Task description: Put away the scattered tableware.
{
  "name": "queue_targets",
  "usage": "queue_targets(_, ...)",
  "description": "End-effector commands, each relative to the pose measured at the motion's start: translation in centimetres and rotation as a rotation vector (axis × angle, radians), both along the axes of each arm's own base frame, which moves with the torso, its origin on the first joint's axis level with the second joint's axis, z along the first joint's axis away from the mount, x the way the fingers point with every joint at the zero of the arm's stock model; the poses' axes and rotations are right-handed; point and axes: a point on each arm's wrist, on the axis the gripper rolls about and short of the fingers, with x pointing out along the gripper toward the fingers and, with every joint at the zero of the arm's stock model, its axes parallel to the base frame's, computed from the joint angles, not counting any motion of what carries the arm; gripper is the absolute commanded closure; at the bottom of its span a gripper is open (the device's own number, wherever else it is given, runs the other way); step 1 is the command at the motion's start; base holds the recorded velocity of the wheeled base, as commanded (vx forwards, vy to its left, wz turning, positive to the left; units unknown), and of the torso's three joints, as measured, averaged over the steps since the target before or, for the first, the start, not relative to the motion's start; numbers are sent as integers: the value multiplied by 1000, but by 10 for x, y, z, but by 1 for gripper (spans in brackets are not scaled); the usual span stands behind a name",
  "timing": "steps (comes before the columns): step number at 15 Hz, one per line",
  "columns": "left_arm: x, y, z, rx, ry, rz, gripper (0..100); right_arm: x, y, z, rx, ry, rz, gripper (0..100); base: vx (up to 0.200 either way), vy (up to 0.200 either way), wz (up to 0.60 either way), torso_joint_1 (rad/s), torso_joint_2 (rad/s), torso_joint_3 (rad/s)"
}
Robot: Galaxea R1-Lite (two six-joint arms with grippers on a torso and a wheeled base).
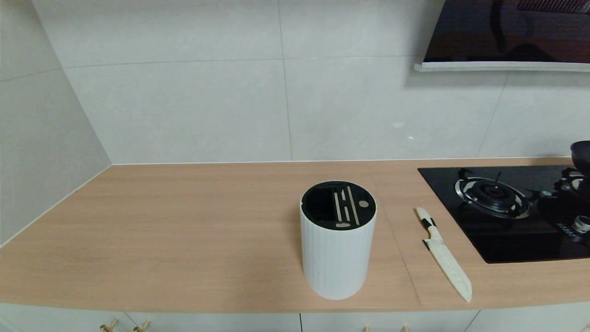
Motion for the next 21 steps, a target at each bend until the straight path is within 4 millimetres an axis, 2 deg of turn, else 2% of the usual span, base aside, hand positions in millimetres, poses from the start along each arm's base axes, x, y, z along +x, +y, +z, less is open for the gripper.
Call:
queue_targets(1, 0, 0, 0, 0, 0, 0, 0, 0, 0, 0, 0, 1, 0, 0, 0, 0, 0, 305, -632, -325)
queue_targets(7, 0, 0, 0, 0, 0, 0, 0, 0, 0, 0, 2, 1, 0, 0, 0, 0, 0, 197, -399, -211)
queue_targets(20, 0, 0, 0, 2, 0, 0, 0, 0, 0, 0, 2, 2, -3, 0, 0, 0, 0, 2, -5, -2)
queue_targets(21, 0, 0, 0, 2, 0, 0, 0, -2, 0, 9, 7, -49, -7, 0, 0, 0, 0, 0, 0, 0)
